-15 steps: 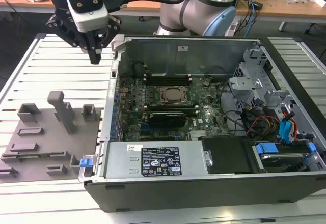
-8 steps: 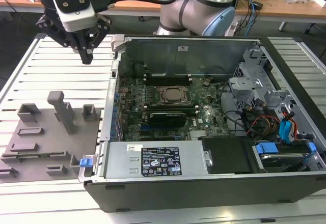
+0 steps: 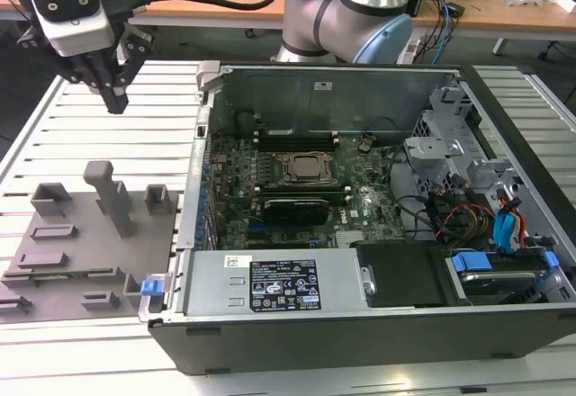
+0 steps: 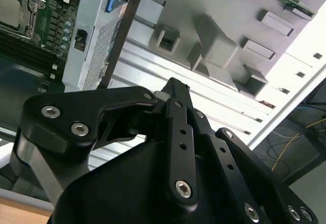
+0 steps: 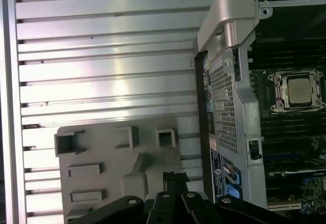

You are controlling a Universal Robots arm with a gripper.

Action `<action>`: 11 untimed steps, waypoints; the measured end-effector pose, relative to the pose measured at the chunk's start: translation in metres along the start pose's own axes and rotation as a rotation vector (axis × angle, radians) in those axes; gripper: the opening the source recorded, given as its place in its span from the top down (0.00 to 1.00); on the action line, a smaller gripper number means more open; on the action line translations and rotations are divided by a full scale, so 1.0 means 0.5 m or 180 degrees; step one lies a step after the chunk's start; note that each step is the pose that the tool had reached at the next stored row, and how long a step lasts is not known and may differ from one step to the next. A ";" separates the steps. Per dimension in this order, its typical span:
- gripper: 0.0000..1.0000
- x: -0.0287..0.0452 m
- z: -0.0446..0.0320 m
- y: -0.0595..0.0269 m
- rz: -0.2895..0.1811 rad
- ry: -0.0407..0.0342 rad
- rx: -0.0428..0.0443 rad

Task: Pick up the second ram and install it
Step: 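Reach for the second ram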

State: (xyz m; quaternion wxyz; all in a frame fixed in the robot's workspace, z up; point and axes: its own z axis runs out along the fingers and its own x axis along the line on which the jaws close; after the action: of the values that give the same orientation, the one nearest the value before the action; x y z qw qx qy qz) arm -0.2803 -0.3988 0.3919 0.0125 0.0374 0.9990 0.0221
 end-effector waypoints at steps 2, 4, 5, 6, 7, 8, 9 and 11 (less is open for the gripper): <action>0.89 0.008 0.000 -0.001 0.0000 0.0000 0.0000; 0.89 0.021 0.000 -0.002 0.0000 0.0000 0.0000; 0.89 0.029 0.000 -0.002 0.0000 0.0000 0.0000; 0.89 0.033 -0.001 -0.002 0.0000 0.0000 0.0000; 0.89 0.037 -0.001 -0.003 0.0000 0.0000 0.0000; 0.89 0.044 -0.001 -0.003 0.0000 0.0000 0.0000; 0.89 0.052 -0.001 -0.004 0.0000 0.0000 0.0000; 0.89 0.060 -0.001 -0.004 0.0000 0.0000 0.0000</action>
State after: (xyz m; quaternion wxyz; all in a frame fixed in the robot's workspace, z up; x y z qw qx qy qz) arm -0.3101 -0.3989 0.3915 0.0125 0.0374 0.9990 0.0221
